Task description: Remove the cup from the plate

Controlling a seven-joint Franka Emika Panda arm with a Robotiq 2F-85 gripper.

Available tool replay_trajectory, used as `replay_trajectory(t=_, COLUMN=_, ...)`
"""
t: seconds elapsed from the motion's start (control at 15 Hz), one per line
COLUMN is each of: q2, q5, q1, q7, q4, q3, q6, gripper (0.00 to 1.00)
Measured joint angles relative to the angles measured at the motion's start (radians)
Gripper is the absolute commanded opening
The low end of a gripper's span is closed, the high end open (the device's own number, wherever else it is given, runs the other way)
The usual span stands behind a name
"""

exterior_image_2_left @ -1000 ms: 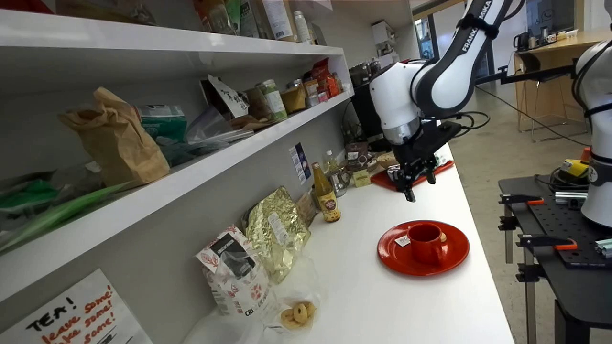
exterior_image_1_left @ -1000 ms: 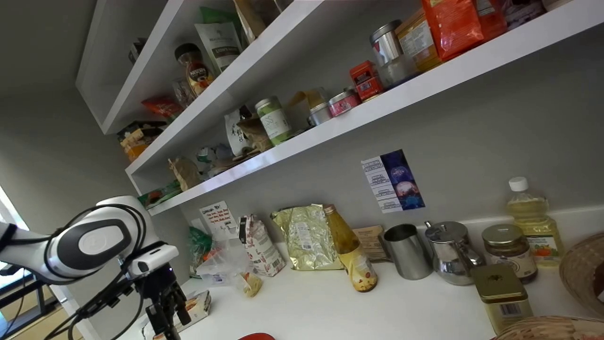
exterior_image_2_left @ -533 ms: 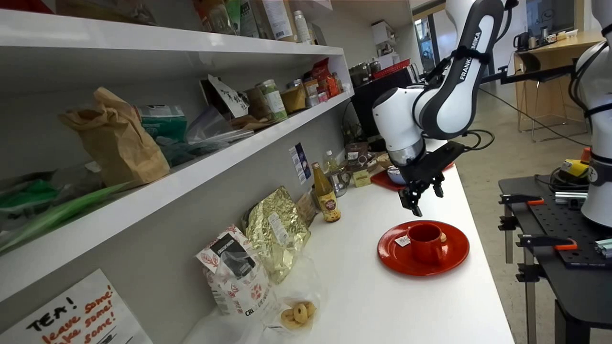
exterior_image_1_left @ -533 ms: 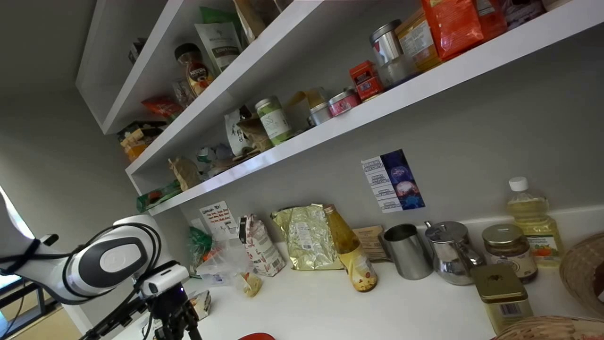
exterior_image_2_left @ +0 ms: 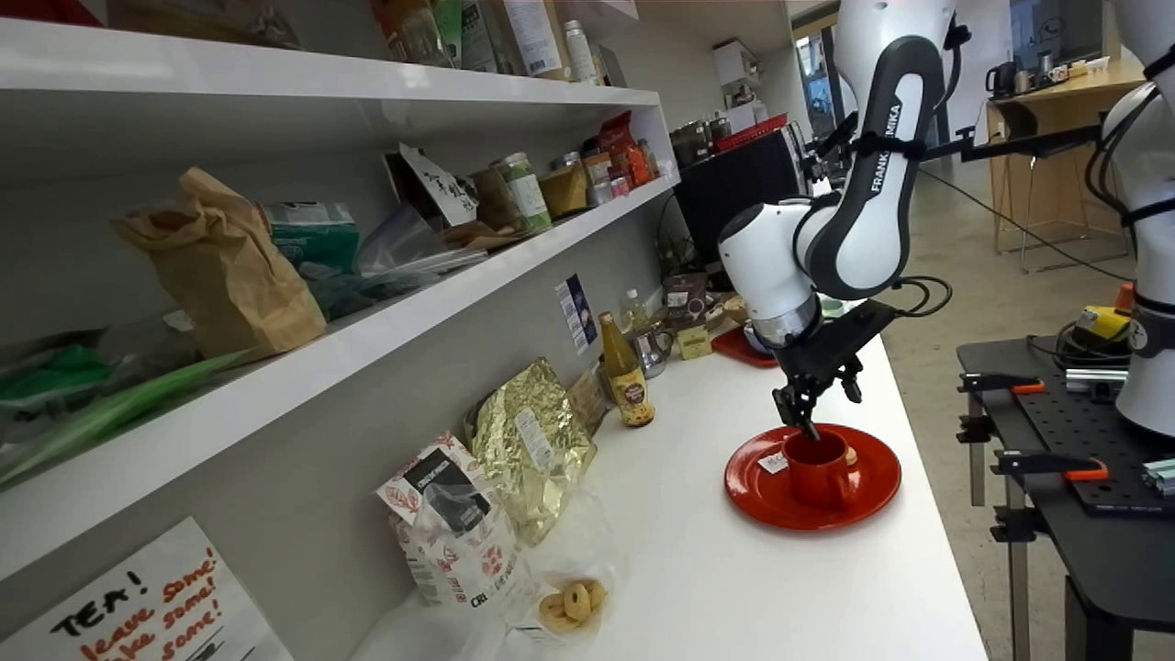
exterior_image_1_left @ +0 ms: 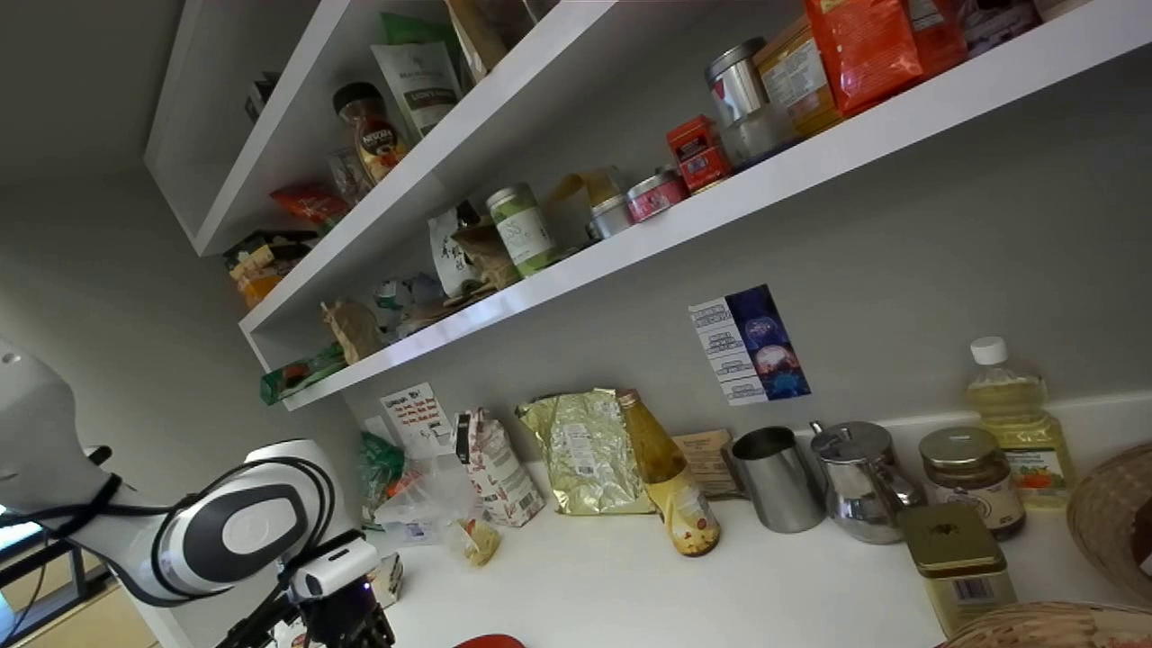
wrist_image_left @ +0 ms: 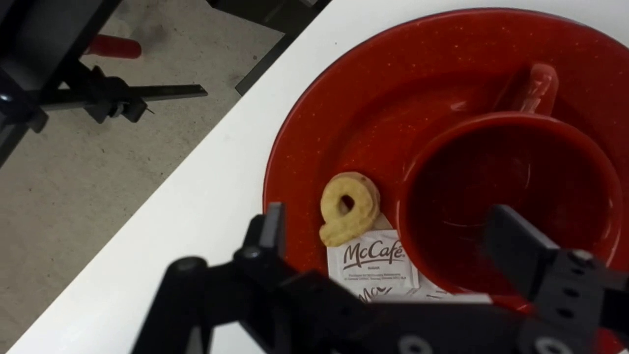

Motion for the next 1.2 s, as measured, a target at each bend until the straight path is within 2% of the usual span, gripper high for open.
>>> replay_trajectory(t=0.2, q2=0.033, q5=0.005, q1=0.017, q7=0.01, q4=0.006, q3=-0.017, q6=0.02, gripper=1.0)
replay_trajectory(t=0.33, q2=0.05, q5=0.02, q1=0.025, q7=0.011, q4=0.009, q3=-0.024, q6=0.024, gripper=0.74)
replay_trajectory(t=0.93, q2=0.067, q5=0.038, q1=0.061, q7=0.052, q4=0.009, q3=-0.058, q6=0.025, gripper=0.06)
replay_trajectory(t=1.0, q2=0.067, q5=0.038, q1=0.063, q7=0.057, q4=0.008, q3=-0.059, q6=0.025, gripper=0.01)
replay_trajectory(t=1.07, q2=0.067, q5=0.038, q1=0.065, q7=0.063, q4=0.007, q3=-0.061, q6=0.025, gripper=0.0)
replay_trajectory(t=1.2, q2=0.059, q5=0.038, q1=0.069, q7=0.067, q4=0.008, q3=-0.064, q6=0.025, gripper=0.04)
